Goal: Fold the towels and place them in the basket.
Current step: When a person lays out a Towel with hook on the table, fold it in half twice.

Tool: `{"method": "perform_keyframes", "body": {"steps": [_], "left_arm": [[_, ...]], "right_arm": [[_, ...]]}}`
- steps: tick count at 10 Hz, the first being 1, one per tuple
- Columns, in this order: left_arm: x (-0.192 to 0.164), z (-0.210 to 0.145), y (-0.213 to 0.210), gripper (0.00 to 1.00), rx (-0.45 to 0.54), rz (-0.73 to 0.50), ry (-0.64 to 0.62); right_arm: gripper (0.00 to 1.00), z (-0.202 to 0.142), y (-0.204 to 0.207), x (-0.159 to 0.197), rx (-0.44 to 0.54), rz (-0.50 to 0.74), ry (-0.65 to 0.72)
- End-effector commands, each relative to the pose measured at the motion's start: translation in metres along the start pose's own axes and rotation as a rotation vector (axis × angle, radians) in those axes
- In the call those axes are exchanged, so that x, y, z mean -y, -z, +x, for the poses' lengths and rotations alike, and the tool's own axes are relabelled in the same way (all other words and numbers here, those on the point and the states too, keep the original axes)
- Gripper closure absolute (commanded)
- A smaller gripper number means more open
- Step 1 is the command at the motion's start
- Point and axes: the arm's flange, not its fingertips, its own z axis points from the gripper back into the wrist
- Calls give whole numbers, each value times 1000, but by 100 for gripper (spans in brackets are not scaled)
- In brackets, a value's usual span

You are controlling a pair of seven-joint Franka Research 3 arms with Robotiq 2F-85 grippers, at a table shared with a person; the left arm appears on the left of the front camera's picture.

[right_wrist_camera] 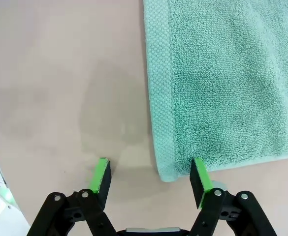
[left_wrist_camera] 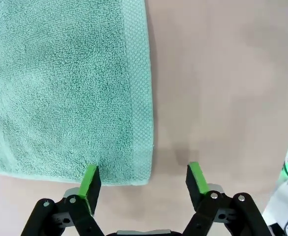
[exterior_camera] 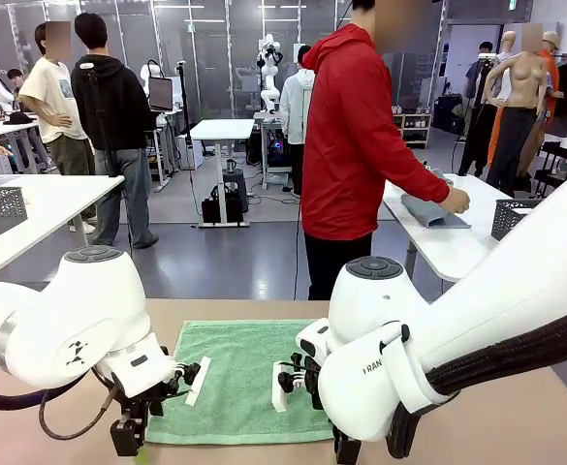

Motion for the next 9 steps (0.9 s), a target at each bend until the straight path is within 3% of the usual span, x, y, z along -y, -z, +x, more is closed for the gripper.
{"method": "perform_keyframes", "body": {"steps": [1,2,5,6,8,9], "left_arm": [[0,-4,6,26,-37,52,21],[0,-4,5,32,-30,60,25],[0,-5,3,39,-44,80,22],[0,-4,3,51,-37,74,20],[0,-4,1,46,-25,72,10],[0,-5,1,51,-34,76,9]], "right_arm": [[20,-1,3,3,2,-27,-7],[33,-2,3,3,1,-28,-4],[33,0,3,5,-5,-26,-13],[52,0,2,6,-7,-27,-9],[52,2,0,7,-10,-29,-8],[52,2,0,8,-12,-20,-2]]}}
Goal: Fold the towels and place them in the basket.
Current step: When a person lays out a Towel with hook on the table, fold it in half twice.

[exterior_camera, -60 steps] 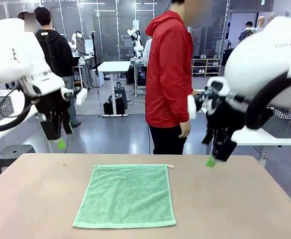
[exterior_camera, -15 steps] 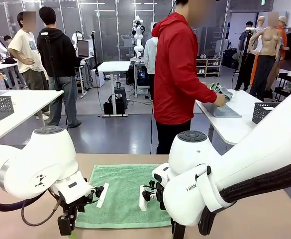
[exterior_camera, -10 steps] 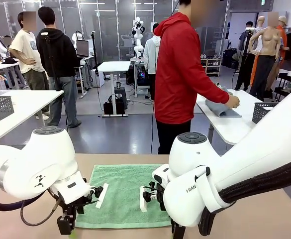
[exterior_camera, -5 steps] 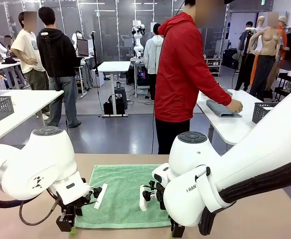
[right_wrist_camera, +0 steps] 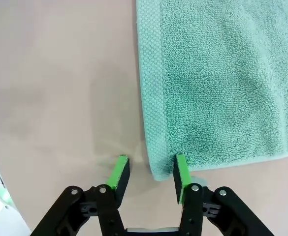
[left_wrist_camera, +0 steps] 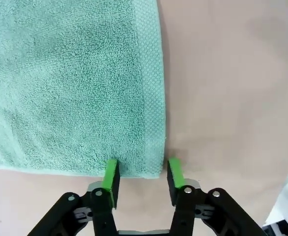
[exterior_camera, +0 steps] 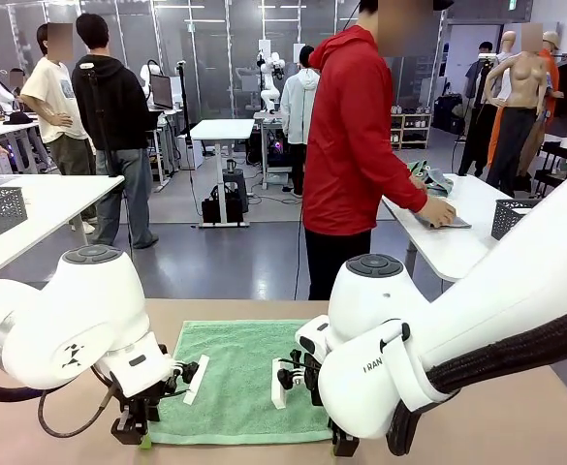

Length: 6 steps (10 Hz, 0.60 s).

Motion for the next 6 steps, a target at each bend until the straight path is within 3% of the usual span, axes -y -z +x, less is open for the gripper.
{"method": "perform_keyframes", "body": {"steps": [1,3,4,5,6], "left_arm": [[3,-2,3,65,-9,29,-14],[3,-4,2,65,2,15,-23],[3,-4,3,54,-4,14,-19],[3,-4,3,76,-16,14,-19],[3,-4,3,74,-15,13,-17]], "right_arm": [[68,1,3,5,-15,-14,-1],[68,1,2,6,-18,-20,-2],[68,0,3,5,-17,-26,-5],[87,0,2,6,-15,-18,8],[88,0,2,6,-16,-18,7]]}}
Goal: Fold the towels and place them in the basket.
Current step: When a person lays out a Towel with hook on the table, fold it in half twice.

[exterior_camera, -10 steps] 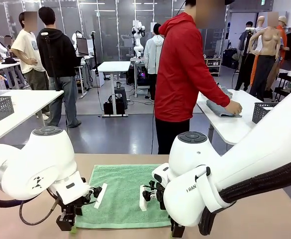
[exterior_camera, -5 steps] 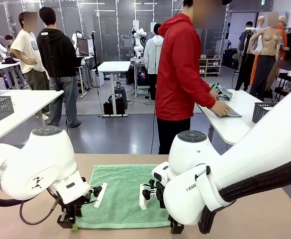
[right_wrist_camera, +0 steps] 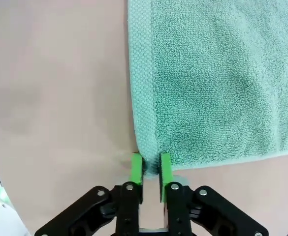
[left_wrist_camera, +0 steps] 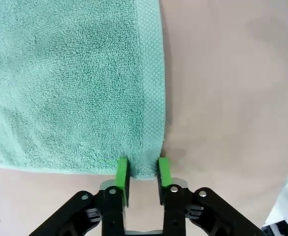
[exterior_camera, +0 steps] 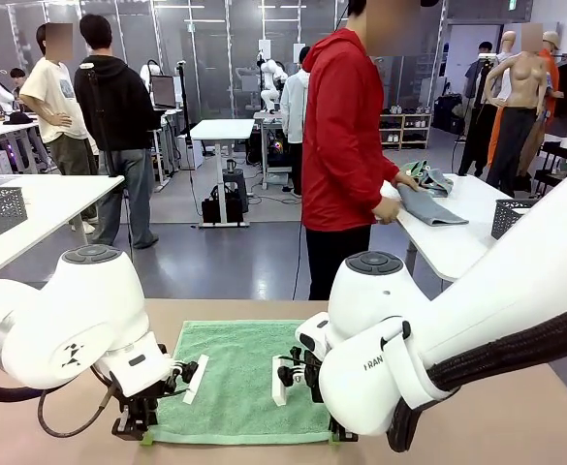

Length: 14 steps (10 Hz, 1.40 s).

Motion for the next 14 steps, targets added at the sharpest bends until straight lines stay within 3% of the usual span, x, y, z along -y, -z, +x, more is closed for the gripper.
{"method": "perform_keyframes", "body": {"steps": [1,2,3,6,8,9,12,13,14], "left_arm": [[3,-3,2,96,-15,10,-10],[3,-3,2,94,-16,7,-9],[3,-3,2,100,-19,3,-8],[4,-1,0,100,10,-6,2],[6,0,0,100,10,-13,-14],[0,0,0,100,1,-2,-1],[0,0,0,100,1,-2,-1],[0,0,0,93,2,-2,-2],[-1,3,-7,93,0,9,6]], "right_arm": [[100,0,4,1,-13,-6,13],[93,0,4,1,-14,-5,12],[100,1,3,1,-14,-1,10],[100,0,0,2,10,10,0],[100,-1,0,1,-42,-7,31],[100,0,-1,1,2,-1,1],[100,0,-1,1,2,-1,1],[95,0,-1,1,-1,-2,2],[95,4,-7,0,1,-10,-4]]}}
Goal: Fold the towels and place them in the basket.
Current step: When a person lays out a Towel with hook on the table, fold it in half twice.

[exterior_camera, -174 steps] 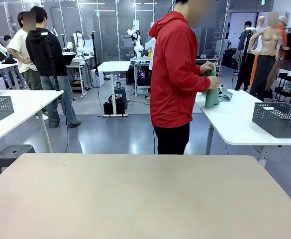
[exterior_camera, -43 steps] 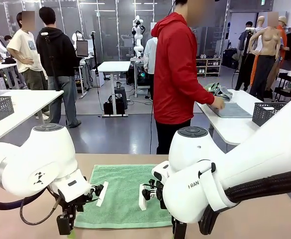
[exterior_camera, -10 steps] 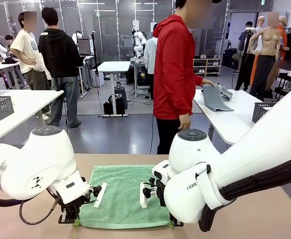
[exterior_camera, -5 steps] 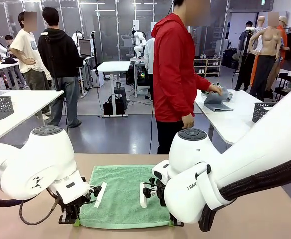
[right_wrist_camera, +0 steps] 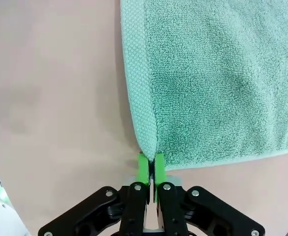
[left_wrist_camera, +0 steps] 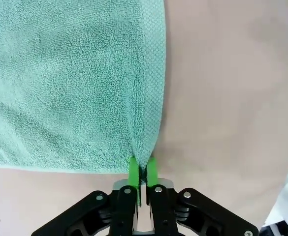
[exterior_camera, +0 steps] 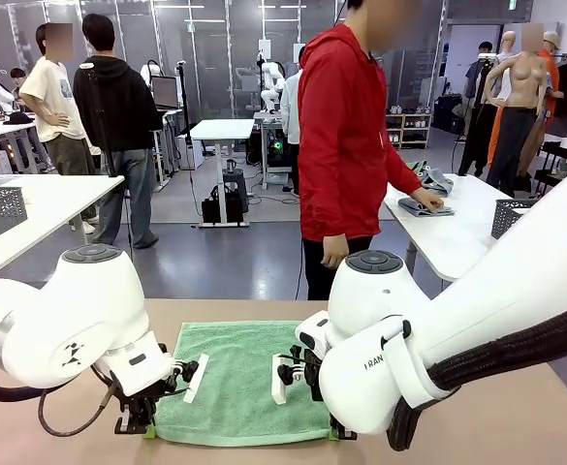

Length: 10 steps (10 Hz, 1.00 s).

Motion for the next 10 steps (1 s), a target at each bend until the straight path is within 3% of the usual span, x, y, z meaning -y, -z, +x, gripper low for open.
{"method": "perform_keyframes", "body": {"steps": [1,6,9,10], "left_arm": [[-2,3,-15,93,4,17,7],[-21,7,-68,93,-4,147,11],[-29,9,-77,93,42,136,26],[-25,8,-74,93,33,164,22]], "right_arm": [[95,7,-14,3,3,-16,-17],[95,32,-54,32,-31,-94,-59],[95,37,-60,39,-43,-115,-62],[95,34,-61,37,-7,-100,-87]]}}
